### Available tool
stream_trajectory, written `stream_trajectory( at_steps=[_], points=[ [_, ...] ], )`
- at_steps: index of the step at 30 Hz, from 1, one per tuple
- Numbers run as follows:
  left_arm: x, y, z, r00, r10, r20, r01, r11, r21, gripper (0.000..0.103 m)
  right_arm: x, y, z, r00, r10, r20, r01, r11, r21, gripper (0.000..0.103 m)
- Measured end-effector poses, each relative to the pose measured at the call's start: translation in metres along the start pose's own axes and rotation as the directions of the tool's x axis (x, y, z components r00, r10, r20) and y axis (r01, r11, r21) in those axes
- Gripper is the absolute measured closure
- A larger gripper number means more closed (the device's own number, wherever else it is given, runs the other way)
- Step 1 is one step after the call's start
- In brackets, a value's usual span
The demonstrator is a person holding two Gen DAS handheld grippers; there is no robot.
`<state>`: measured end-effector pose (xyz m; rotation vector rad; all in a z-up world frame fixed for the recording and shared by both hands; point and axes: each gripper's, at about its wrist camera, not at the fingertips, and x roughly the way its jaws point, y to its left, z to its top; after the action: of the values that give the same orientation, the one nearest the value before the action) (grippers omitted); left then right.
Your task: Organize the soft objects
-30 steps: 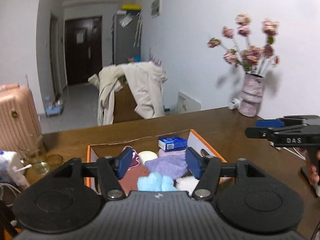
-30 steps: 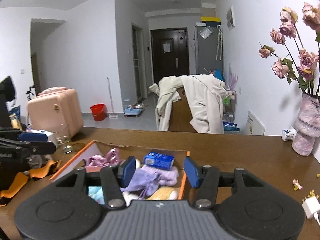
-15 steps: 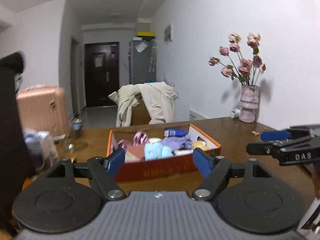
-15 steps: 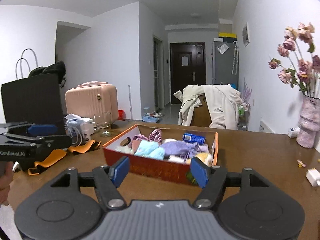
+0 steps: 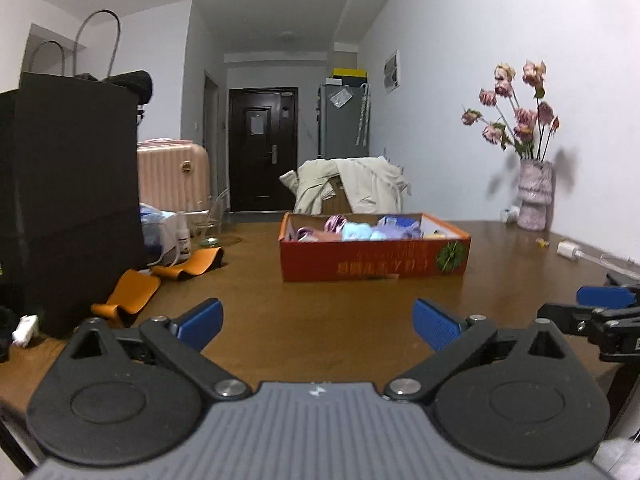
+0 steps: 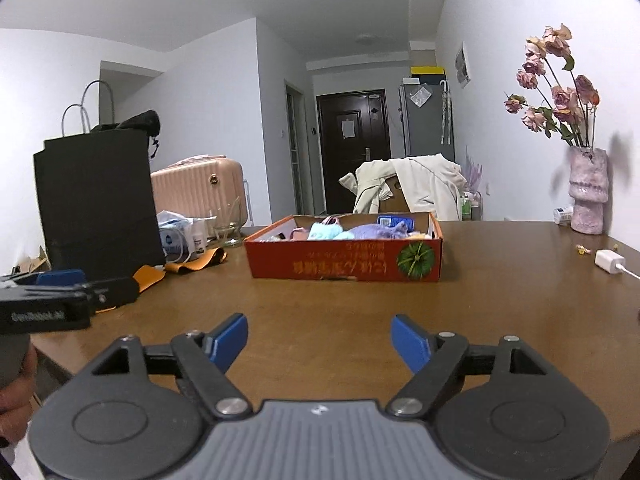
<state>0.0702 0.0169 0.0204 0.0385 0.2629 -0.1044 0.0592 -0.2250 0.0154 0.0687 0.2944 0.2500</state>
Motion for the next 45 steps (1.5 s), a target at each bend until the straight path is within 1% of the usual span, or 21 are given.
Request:
stream_trajectory(
  at_steps=[3, 5, 7, 12, 21, 30, 36, 45],
  points=[
    [-0.013, -0.001, -0.013, 1.0, 0.003, -0.005, -0.003, 1.0, 0.001, 0.0, -0.013, 0.012, -0.009, 1.0, 0.009, 0.019, -0.009, 1.0, -0.009, 0.021],
    [-0.018, -0.001, -0.018, 1.0, 0.001, -0.01, -0.001, 1.0, -0.003, 0.0, -0.02, 0.018, -0.014, 1.0, 0.023, 0.019, -0.023, 1.0, -0.013, 0.018],
    [-0.022, -0.002, -0.021, 1.0, 0.009, -0.012, -0.009, 1.0, 0.005, 0.0, -0.023, 0.021, -0.015, 1.0, 0.026, 0.014, -0.025, 0.999, -0.023, 0.017],
    [-0.021, -0.005, -0.02, 1.0, 0.017, 0.0, -0.017, 1.0, -0.002, 0.0, -0.021, 0.025, -0.013, 1.0, -0.001, 0.028, 0.002, 0.999, -0.04, 0.016],
    [-0.024, -0.003, -0.018, 1.0, 0.017, 0.009, -0.017, 1.0, -0.004, 0.0, -0.022, 0.022, -0.014, 0.999, 0.013, 0.038, -0.012, 1.0, -0.013, 0.015],
    [-0.025, -0.002, -0.017, 1.0, 0.018, 0.012, -0.018, 1.0, -0.005, 0.0, -0.021, 0.024, -0.015, 0.999, 0.019, 0.033, -0.019, 1.0, -0.008, 0.015],
    [-0.026, -0.002, -0.017, 1.0, 0.02, 0.014, -0.02, 1.0, -0.005, 0.0, -0.023, 0.023, -0.017, 0.999, 0.022, 0.044, -0.022, 1.0, -0.001, 0.015],
    [-0.027, -0.004, -0.017, 1.0, 0.016, 0.013, -0.016, 1.0, 0.0, 0.0, -0.025, 0.021, -0.018, 0.999, 0.007, 0.049, -0.007, 1.0, 0.009, 0.014]
  ],
)
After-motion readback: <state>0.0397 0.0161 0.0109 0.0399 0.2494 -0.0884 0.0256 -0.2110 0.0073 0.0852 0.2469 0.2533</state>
